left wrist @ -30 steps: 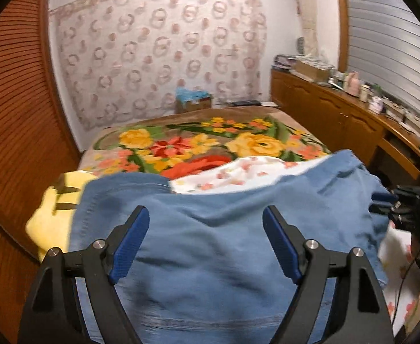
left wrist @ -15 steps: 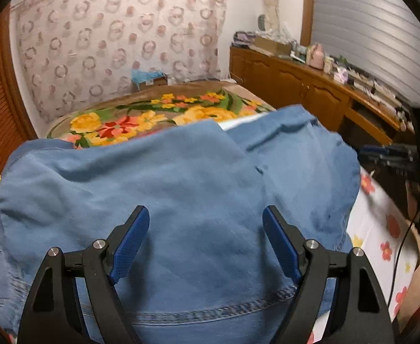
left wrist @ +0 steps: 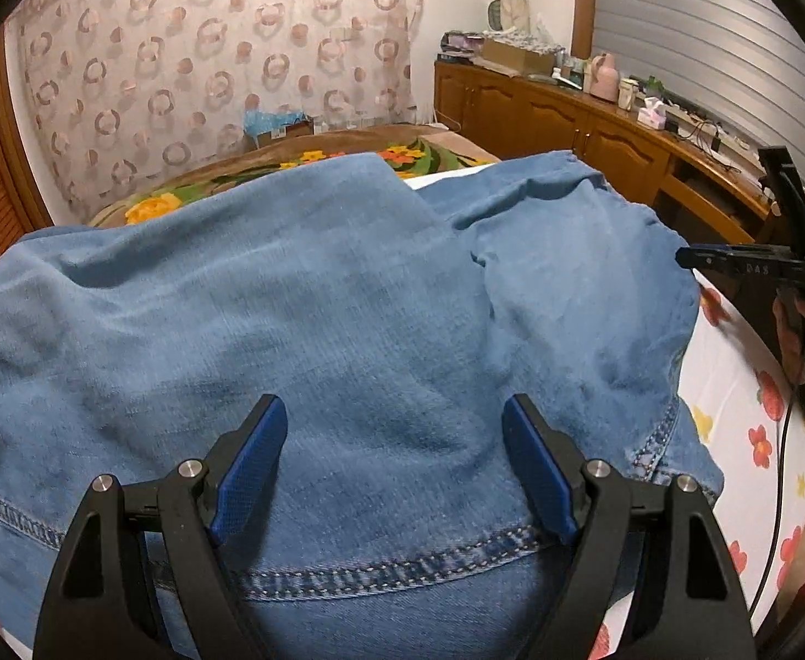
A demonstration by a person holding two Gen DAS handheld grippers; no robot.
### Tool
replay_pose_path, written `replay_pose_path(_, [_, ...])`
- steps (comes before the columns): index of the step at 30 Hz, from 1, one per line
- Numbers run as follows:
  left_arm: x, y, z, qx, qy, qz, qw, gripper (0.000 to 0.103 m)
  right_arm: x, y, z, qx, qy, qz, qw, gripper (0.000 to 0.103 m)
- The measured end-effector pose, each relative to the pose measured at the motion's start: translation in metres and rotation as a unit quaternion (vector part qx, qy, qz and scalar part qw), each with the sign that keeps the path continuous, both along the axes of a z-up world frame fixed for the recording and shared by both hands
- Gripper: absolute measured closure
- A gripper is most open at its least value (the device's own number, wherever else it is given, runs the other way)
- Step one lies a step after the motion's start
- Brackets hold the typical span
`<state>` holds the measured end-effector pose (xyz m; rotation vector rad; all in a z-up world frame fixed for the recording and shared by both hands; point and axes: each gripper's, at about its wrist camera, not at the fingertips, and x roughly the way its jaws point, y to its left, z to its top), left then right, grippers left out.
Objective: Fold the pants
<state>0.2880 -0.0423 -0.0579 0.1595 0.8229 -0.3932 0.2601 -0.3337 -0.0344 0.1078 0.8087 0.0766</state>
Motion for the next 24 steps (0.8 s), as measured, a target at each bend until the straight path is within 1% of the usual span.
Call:
replay_pose_path(2, [0.0,0.0,-0.001,-0.002,0.001,0.001,1.0,0.021,0.0,-0.001,0.001,-0.002,-0.002,-0.003,1.0,0.065])
replay_pose_path(4, [-0.001,-0.001,-0.003,-0.002,0.001,0.001,1.0,0.021,-0.003,0.0,0.001,-0.013,-0.006,-0.012,1.0,0.08])
replay_pose_path(5, [-0.001,-0.002,-0.004,-0.001,0.002,0.001,1.0,0.021,-0.005,0.0,0.001,-0.018,-0.008,-0.016,1.0,0.083])
replay_pose_path(6, [-0.001,0.0,-0.004,-0.001,0.003,0.001,1.0,0.021,-0.005,0.001,0.001,-0.019,-0.008,-0.017,1.0,0.091])
replay_pose_path(7, [-0.002,0.0,-0.005,-0.001,0.003,0.0,1.0,0.021,-0.006,0.001,0.001,-0.02,-0.01,-0.017,1.0,0.096])
replay_pose_path(9, [-0.002,-0.001,-0.008,0.001,0.004,0.0,1.0,0.021,-0.009,-0.001,0.005,-0.026,-0.02,-0.019,0.999,0.099])
replay_pose_path(13, [0.0,0.002,-0.009,-0.004,0.008,0.001,1.0,0.021,-0.023,-0.002,0.016,-0.031,-0.043,-0.018,0.998,0.101])
replay_pose_path(15, [0.0,0.004,-0.01,-0.004,0.007,0.0,1.0,0.021,-0.034,-0.007,0.028,-0.031,-0.065,-0.025,0.997,0.101])
replay_pose_path(19, [0.002,0.004,-0.009,-0.004,0.008,0.001,1.0,0.021,-0.061,-0.03,0.049,-0.011,-0.1,-0.04,0.994,0.102])
replay_pose_path(21, [0.003,0.005,-0.009,-0.006,0.009,0.001,0.9999,0.021,-0.072,-0.036,0.053,-0.011,-0.108,-0.039,0.993,0.102])
replay_pose_path(23, [0.004,0.005,-0.009,-0.008,0.01,0.002,0.9999,0.021,-0.076,-0.033,0.047,-0.035,-0.098,-0.039,0.994,0.102])
replay_pose_path(24, [0.005,0.006,-0.008,-0.008,0.011,0.003,0.9999,0.021,-0.075,-0.034,0.04,-0.035,-0.09,-0.041,0.995,0.102])
